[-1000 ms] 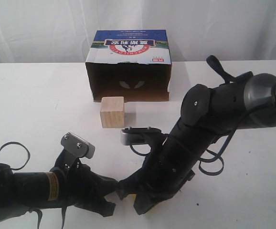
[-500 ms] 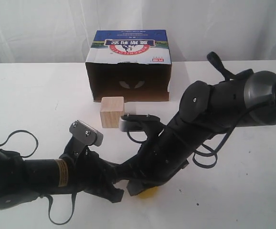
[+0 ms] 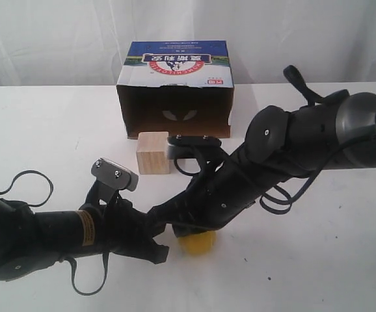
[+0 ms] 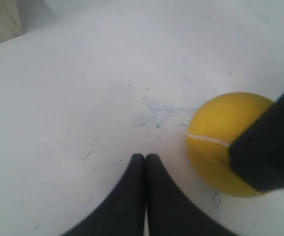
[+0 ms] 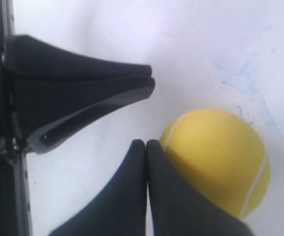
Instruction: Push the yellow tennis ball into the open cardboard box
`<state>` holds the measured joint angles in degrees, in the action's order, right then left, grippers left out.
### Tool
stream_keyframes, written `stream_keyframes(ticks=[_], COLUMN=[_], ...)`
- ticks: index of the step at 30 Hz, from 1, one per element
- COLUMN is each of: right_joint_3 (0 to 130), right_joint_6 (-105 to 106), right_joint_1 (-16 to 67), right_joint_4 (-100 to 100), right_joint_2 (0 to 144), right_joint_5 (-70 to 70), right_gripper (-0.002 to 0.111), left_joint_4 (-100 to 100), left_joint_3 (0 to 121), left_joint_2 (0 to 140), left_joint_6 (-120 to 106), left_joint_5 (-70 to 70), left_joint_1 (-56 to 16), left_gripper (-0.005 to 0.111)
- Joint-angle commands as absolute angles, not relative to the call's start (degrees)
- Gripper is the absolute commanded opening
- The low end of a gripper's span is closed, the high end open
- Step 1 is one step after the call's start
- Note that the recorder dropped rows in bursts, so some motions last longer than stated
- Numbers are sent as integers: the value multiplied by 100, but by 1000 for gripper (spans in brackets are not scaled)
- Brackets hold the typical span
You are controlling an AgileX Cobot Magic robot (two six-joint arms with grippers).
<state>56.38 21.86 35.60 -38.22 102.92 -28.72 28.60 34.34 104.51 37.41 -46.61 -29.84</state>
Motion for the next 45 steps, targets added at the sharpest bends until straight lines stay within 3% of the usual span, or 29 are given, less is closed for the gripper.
stream_keyframes(ticks=[1,31,45], right_joint_3=[5529,5529,5529], right_joint_6=[2160,2070,2039], right_joint_1=[3482,3482,3482], right_joint_4=[-3121,-3121,-3121], right_joint_2=[10439,10439,10439], right_joint_5=[-2391,-1490,-1106], right_gripper=[0,0,0], left_joint_4=[2946,4195,4772], left_joint_3=[3442,3484,4332], left_joint_2=[10460,10869,10917], left_joint_6=[3777,4179,4538], left_joint_5=[-4368,-5746,-5122], left_joint_1=[-3007,-3007,-3007], left_gripper=[0,0,0])
